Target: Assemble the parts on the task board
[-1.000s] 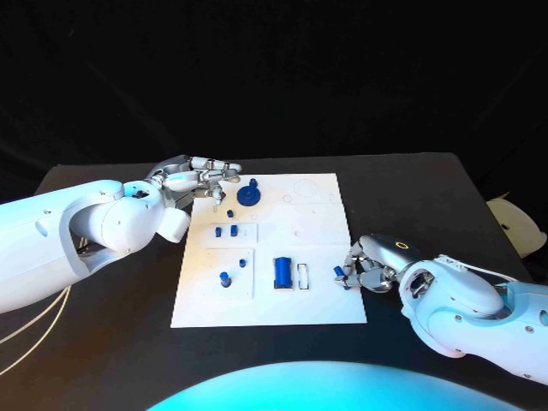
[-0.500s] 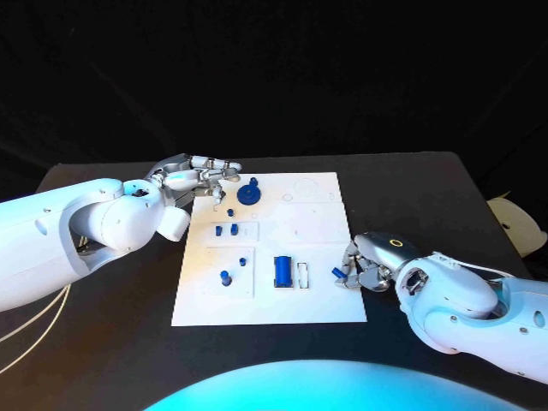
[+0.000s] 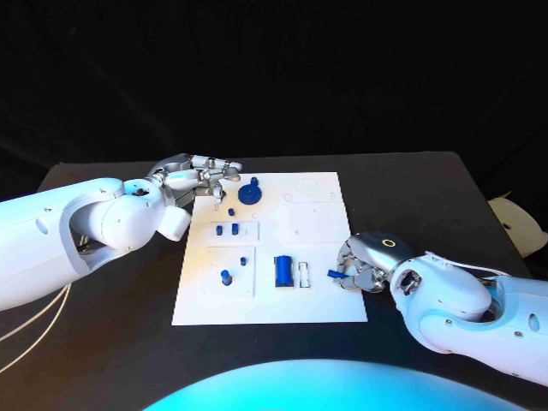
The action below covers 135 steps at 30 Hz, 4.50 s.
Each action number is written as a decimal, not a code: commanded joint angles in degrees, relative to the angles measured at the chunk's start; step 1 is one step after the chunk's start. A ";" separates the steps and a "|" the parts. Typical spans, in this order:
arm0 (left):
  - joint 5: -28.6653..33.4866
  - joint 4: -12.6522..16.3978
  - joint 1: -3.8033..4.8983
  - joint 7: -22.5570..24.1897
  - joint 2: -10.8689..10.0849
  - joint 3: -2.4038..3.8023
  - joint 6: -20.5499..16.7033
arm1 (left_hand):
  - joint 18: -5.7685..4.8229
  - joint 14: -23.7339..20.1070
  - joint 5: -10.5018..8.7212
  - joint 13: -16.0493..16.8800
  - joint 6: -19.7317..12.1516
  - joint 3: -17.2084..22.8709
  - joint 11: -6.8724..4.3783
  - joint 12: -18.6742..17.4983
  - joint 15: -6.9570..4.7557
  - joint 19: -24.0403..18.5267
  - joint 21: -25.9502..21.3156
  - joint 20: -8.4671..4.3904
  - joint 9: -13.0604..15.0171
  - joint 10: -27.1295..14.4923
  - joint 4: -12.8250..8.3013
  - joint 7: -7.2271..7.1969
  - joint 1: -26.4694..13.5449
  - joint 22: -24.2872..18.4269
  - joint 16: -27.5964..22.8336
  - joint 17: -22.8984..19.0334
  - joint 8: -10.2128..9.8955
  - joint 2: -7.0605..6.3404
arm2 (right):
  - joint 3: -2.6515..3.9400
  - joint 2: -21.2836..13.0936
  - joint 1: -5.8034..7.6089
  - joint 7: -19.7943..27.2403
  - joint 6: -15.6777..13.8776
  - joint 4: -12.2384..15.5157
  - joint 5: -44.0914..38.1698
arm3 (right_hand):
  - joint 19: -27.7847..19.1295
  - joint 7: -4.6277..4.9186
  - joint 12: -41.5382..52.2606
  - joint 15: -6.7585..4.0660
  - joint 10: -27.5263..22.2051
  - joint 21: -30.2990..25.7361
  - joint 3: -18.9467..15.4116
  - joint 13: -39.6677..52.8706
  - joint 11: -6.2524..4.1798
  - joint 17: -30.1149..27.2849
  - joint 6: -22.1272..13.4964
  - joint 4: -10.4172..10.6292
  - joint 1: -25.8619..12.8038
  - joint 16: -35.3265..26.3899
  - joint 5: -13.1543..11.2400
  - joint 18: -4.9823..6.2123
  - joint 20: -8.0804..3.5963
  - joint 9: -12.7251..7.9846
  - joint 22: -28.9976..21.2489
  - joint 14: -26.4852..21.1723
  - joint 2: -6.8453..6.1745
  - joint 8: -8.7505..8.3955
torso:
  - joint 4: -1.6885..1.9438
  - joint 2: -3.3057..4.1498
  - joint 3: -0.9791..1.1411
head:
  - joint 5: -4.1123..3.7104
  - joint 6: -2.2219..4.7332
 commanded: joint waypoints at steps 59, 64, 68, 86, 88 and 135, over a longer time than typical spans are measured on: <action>-0.39 0.45 0.05 0.38 0.50 0.03 2.37 | 0.79 -0.17 0.31 0.13 -0.65 0.07 0.05 0.47 0.35 0.00 -0.48 0.46 -0.10 -0.70 0.29 0.04 -0.23 -0.10 -0.32 -0.17 -0.23 0.34 | -0.10 8.23 1.62 -1.56 -4.55 -2.84 20.40 | 5.49 -1.34 6.47 -1.02 3.79 3.02 8.65 0.45 -0.97 9.67 1.79 3.32 -10.18 1.11 -0.28 -0.97 -1.19 2.71 14.73 4.84 1.26 2.18 | -0.02 0.04 0.02 | 0.84 -0.05; -0.39 0.42 0.05 0.33 0.50 0.03 2.40 | 0.79 -0.17 0.31 0.13 -0.65 0.07 0.05 0.47 0.35 0.00 -0.48 0.46 -0.10 -0.70 0.29 0.04 -0.23 -0.10 -0.32 -0.17 -0.23 0.34 | -0.10 8.41 1.62 -1.50 -4.60 -2.82 20.41 | 5.54 -1.35 6.98 -1.03 4.02 3.14 8.18 0.88 -0.97 9.83 1.92 3.36 -12.57 1.21 -1.11 -1.00 -1.22 2.92 14.77 4.87 1.64 2.42 | -0.06 0.05 0.03 | 0.85 -0.09; -0.39 0.41 0.05 0.29 0.49 0.03 2.44 | 0.79 -0.17 0.31 0.13 -0.65 0.07 0.05 0.47 0.35 0.00 -0.48 0.46 -0.10 -0.70 0.29 0.04 -0.23 -0.10 -0.32 -0.17 -0.23 0.34 | -0.10 8.51 1.62 -1.45 -4.48 -2.64 20.41 | 5.59 -1.37 7.31 -1.04 4.16 3.25 7.82 1.13 -0.99 9.91 1.98 3.34 -13.40 1.26 -0.70 -1.02 -1.24 3.02 14.80 4.89 1.59 2.54 | -0.04 0.06 0.03 | 0.87 -0.16; -0.39 0.39 0.05 0.19 0.44 0.03 2.49 | 0.79 -0.17 0.31 0.13 -0.65 0.07 0.05 0.47 0.35 0.00 -0.48 0.46 -0.10 -0.70 0.29 0.04 -0.23 -0.10 -0.32 -0.17 -0.23 0.34 | -0.10 8.29 1.59 -1.41 -4.67 -2.21 19.77 | 5.58 -1.38 7.52 -1.03 4.26 3.24 6.05 1.41 -0.98 9.93 1.98 3.31 -16.59 1.26 -3.76 -1.02 -1.24 3.39 14.79 4.89 1.95 2.94 | -0.04 0.04 0.04 | 0.86 -0.36; -0.39 0.39 0.05 0.18 0.44 0.03 2.49 | 0.79 -0.17 0.31 0.13 -0.65 0.07 0.05 0.47 0.35 0.00 -0.48 0.46 -0.10 -0.70 0.29 0.04 -0.23 -0.10 -0.32 -0.17 -0.23 0.34 | -0.10 8.27 1.59 -1.42 -4.73 -2.22 19.70 | 5.58 -1.36 7.49 -1.02 4.25 3.23 5.62 1.43 -0.96 9.93 1.96 3.30 -17.11 1.26 -5.72 -1.02 -1.23 3.47 14.79 4.89 2.12 3.02 | -0.06 0.03 0.03 | 0.85 -0.33; -0.12 -0.27 0.03 0.31 0.70 0.00 2.53 | 0.80 -0.19 0.30 0.16 -0.70 0.05 0.06 0.61 0.37 -0.03 -0.63 0.49 -0.10 -0.80 0.40 0.03 -0.35 -0.19 -0.32 -0.21 -0.19 0.35 | 0.34 4.85 2.20 6.82 -10.12 0.39 19.80 | 4.82 -1.01 5.06 -0.89 3.15 1.57 5.26 0.29 -0.70 9.02 0.06 1.69 -9.12 0.65 -14.87 -0.65 -1.20 4.04 14.29 4.65 1.40 3.29 | -0.10 -0.26 -0.04 | 0.93 0.46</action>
